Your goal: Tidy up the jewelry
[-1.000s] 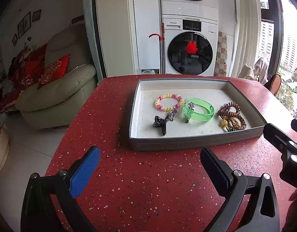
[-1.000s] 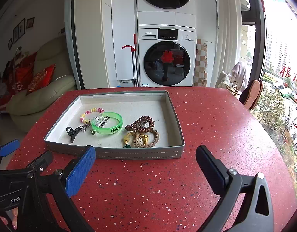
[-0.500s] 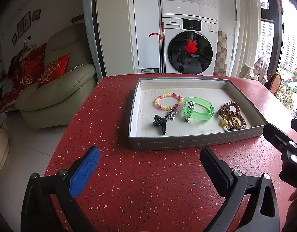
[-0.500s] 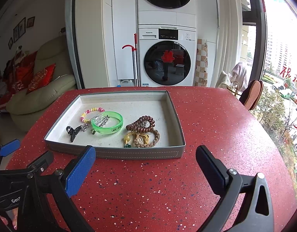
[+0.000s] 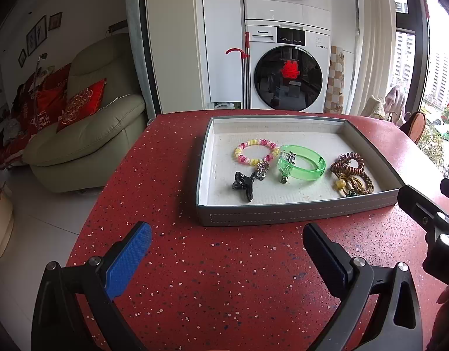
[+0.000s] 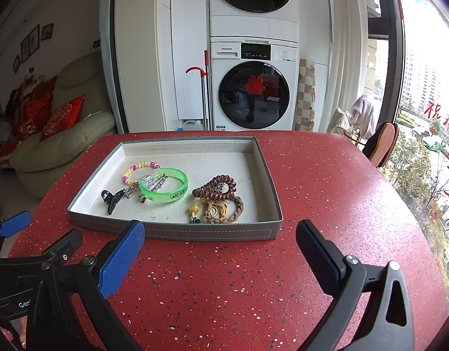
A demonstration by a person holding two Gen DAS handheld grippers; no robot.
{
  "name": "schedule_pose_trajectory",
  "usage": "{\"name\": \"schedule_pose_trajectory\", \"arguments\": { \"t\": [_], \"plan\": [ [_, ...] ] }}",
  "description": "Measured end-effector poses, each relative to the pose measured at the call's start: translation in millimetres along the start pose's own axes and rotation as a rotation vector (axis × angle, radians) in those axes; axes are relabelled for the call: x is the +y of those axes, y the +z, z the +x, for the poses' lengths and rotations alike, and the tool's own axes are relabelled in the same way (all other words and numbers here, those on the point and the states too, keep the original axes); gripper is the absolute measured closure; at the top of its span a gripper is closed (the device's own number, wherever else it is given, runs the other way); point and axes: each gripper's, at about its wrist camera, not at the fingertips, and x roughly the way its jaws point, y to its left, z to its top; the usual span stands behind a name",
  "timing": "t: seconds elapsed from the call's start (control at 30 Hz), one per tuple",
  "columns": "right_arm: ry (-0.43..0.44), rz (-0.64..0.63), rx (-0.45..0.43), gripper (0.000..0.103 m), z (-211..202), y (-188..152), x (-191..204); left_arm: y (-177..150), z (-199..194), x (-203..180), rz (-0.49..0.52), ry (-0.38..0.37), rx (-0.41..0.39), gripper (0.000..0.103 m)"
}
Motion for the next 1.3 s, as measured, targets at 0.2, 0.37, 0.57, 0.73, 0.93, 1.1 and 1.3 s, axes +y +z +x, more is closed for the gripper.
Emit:
{"name": "schedule_pose_trajectory", "arguments": {
  "t": [0.2, 0.37, 0.57, 0.73, 0.93, 1.1, 1.3],
  "plan": [
    [0.001, -0.001, -0.001, 0.0, -0.1, 0.2, 0.1, 0.8, 0.3, 1.6, 0.0, 0.002, 0.002, 0.0],
    [0.001, -0.001, -0.002, 0.0, 0.3, 0.1, 0.9, 1.4, 0.2, 2.4, -0.001, 0.0, 0.002, 0.0],
    [0.0, -0.001, -0.002, 0.0, 0.3, 0.3, 0.7, 1.4, -0.5, 2.3, 0.0, 0.001, 0.002, 0.0],
    [0.001, -0.001, -0.003, 0.0, -0.2, 0.6, 1.0, 1.5, -0.5, 2.3, 0.001, 0.001, 0.002, 0.0],
    [-0.001, -0.002, -0.002, 0.0, -0.2, 0.7, 0.9, 1.4, -1.2, 2.1, 0.003, 0.002, 0.001, 0.0],
    [0.0, -0.002, -0.002, 0.0, -0.2, 0.6, 0.8, 1.1, -1.7, 2.6, 0.0, 0.01, 0.003, 0.0],
    [-0.001, -0.003, -0.003, 0.0, -0.8, 1.6, 1.3, 0.4, -2.0, 3.4, 0.006, 0.014, 0.007, 0.0]
  ]
}}
